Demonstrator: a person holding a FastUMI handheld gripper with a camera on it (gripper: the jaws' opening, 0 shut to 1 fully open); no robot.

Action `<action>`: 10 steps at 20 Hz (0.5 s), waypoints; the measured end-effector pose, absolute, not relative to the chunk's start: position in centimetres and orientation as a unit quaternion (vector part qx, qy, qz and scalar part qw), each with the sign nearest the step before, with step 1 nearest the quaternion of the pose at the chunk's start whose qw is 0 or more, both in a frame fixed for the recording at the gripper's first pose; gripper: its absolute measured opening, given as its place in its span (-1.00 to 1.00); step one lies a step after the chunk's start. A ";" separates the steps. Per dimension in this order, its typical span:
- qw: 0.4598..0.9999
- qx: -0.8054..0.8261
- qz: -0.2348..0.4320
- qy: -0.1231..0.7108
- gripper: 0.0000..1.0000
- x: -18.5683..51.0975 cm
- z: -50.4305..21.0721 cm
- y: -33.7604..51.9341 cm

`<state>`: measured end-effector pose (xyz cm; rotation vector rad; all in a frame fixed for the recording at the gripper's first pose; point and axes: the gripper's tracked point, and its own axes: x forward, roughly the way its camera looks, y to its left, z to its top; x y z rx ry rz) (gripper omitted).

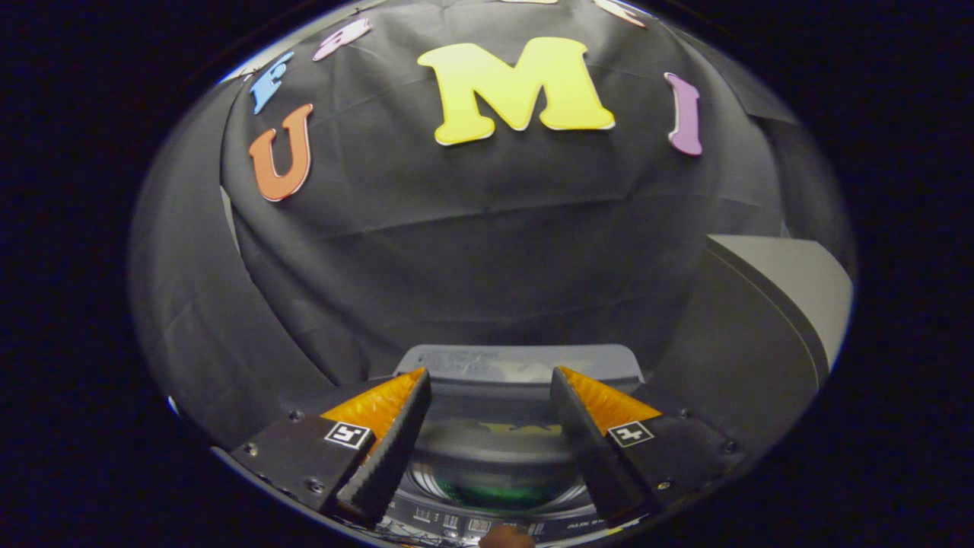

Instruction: Put the clothes into the washing machine and then close the washing machine lid.

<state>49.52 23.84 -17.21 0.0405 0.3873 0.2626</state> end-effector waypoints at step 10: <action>0.982 -0.056 0.167 0.066 0.98 35.5 -12.1 20.2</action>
